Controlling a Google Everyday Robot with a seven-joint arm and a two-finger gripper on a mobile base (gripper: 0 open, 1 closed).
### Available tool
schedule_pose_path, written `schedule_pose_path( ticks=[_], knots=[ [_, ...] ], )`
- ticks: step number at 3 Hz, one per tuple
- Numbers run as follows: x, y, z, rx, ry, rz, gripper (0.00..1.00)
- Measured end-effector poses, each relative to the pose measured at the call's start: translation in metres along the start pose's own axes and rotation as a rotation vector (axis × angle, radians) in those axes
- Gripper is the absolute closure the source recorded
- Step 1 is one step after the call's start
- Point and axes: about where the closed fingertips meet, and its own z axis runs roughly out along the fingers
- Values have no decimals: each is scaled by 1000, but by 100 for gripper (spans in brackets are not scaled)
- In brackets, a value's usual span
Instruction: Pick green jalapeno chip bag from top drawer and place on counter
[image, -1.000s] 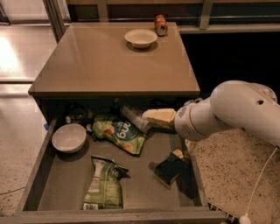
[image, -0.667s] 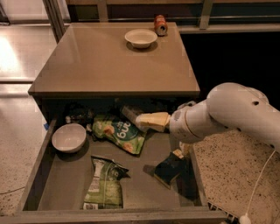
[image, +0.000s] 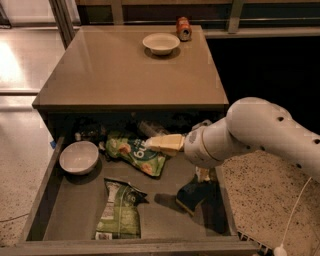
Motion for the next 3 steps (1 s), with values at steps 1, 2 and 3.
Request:
schedule_pose_path(
  ticks=[1, 2, 3],
  knots=[
    [-16, -7, 11, 23, -60, -31, 0],
    [-30, -12, 22, 21, -108, -76, 0],
    [-33, -12, 24, 21, -118, -86, 0]
  ],
)
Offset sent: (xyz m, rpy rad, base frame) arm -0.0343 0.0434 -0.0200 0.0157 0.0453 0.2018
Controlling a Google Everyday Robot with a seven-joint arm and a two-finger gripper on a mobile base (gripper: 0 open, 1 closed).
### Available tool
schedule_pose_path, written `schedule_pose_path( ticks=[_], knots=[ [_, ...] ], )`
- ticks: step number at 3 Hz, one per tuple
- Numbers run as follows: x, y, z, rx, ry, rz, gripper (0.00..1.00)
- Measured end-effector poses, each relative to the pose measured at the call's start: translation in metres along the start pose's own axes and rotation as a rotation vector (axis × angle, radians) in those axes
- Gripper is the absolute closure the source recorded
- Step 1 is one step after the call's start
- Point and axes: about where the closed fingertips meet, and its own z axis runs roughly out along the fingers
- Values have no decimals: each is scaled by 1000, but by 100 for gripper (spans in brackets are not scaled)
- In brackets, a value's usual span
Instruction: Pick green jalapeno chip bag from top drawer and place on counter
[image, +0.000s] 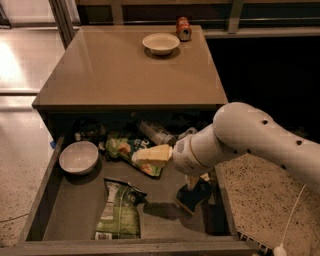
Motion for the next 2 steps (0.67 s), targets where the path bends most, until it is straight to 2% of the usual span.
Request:
schedule_pose_path(
  ticks=[2],
  knots=[
    [-16, -5, 13, 14, -42, -39, 0]
  ],
)
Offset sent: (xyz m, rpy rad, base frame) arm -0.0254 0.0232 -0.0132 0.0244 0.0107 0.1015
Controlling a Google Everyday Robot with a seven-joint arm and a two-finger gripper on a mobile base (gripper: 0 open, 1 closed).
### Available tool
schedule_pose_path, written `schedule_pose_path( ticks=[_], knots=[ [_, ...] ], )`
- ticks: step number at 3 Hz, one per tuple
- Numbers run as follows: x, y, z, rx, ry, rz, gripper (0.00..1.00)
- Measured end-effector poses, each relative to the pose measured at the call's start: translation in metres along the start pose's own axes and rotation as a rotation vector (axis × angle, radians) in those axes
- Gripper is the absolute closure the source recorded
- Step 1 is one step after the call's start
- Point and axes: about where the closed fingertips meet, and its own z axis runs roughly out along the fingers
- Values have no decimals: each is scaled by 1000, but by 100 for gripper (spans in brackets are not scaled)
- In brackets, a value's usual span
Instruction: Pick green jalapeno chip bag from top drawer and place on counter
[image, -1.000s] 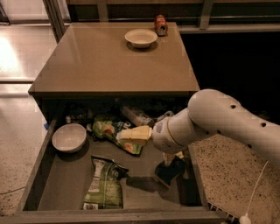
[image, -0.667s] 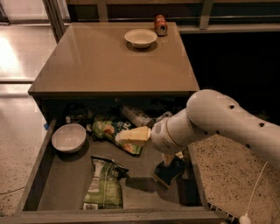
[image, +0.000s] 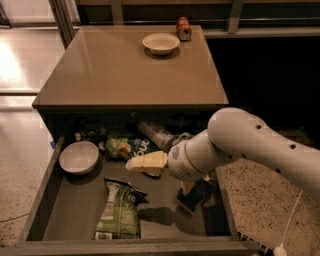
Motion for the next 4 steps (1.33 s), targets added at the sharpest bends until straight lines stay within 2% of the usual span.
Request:
schedule_pose_path(
  ticks=[2, 3, 4],
  knots=[
    [-27, -8, 19, -2, -66, -69, 0],
    [-27, -8, 19, -1, -66, -69, 0],
    [-11, -18, 30, 51, -51, -99, 0]
  ],
)
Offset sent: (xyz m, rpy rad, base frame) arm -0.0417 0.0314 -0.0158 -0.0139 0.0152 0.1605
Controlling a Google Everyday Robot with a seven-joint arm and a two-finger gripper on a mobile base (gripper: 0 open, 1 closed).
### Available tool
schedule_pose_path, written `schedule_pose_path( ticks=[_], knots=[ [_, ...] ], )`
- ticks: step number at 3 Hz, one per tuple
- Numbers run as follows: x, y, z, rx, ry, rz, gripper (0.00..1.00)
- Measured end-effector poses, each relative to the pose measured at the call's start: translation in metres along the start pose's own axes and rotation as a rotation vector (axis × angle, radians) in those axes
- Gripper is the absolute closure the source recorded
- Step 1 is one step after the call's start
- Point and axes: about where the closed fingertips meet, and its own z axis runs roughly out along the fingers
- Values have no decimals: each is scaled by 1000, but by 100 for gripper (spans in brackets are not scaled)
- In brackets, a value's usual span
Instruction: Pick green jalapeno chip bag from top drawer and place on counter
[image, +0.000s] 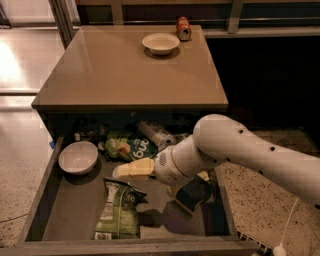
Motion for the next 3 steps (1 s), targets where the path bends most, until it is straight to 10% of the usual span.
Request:
schedule_pose_path(
  ticks=[3],
  knots=[
    [13, -10, 24, 83, -36, -31, 0]
  ],
)
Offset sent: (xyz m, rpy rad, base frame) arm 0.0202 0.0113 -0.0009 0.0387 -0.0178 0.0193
